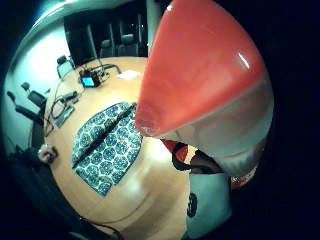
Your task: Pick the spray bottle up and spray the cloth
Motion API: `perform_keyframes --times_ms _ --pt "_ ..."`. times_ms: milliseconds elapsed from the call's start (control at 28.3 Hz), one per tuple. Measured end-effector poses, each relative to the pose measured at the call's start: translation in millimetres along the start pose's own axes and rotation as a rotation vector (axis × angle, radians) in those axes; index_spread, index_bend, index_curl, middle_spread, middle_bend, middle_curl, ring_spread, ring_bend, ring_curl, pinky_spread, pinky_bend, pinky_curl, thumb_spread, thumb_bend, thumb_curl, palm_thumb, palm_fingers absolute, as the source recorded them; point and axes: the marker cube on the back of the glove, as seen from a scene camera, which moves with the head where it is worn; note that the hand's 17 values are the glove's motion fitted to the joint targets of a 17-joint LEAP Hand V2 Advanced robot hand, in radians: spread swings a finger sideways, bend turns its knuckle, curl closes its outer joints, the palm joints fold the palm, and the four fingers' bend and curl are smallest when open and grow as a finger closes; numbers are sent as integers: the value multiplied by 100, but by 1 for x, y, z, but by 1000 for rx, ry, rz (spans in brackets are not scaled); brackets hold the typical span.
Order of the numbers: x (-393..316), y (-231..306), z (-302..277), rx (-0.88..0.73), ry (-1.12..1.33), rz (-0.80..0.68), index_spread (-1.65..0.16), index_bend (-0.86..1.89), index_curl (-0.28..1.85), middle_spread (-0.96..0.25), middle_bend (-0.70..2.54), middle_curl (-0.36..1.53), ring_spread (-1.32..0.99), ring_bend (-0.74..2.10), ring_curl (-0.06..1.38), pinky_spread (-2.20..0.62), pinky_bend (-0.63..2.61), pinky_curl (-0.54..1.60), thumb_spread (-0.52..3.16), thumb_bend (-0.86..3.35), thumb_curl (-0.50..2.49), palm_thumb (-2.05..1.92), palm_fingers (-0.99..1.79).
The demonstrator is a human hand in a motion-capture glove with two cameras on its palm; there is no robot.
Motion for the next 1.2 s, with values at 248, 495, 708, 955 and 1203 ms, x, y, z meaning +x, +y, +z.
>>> perform_keyframes --times_ms 248,495,708,955,1203 --pt "-27 -8 -3 9 80 -138 -28 23 54 -22 59 53 -22 72 47 -33 56 42 62 -3 68 88 139" --pt "-46 -1 4 2 138 -227 -28 23 55 -22 59 53 -22 73 47 -33 55 42 60 -3 69 89 139" --pt "-61 6 12 -10 199 -315 -28 22 56 -22 59 53 -22 73 47 -34 55 42 59 -3 71 88 139" --pt "-100 15 23 2 231 -457 -28 21 56 -22 58 53 -22 75 47 -34 54 42 59 -3 72 88 140" --pt "-119 45 34 -101 254 -521 -28 22 57 -22 59 53 -22 73 47 -34 54 42 58 -3 73 88 139"
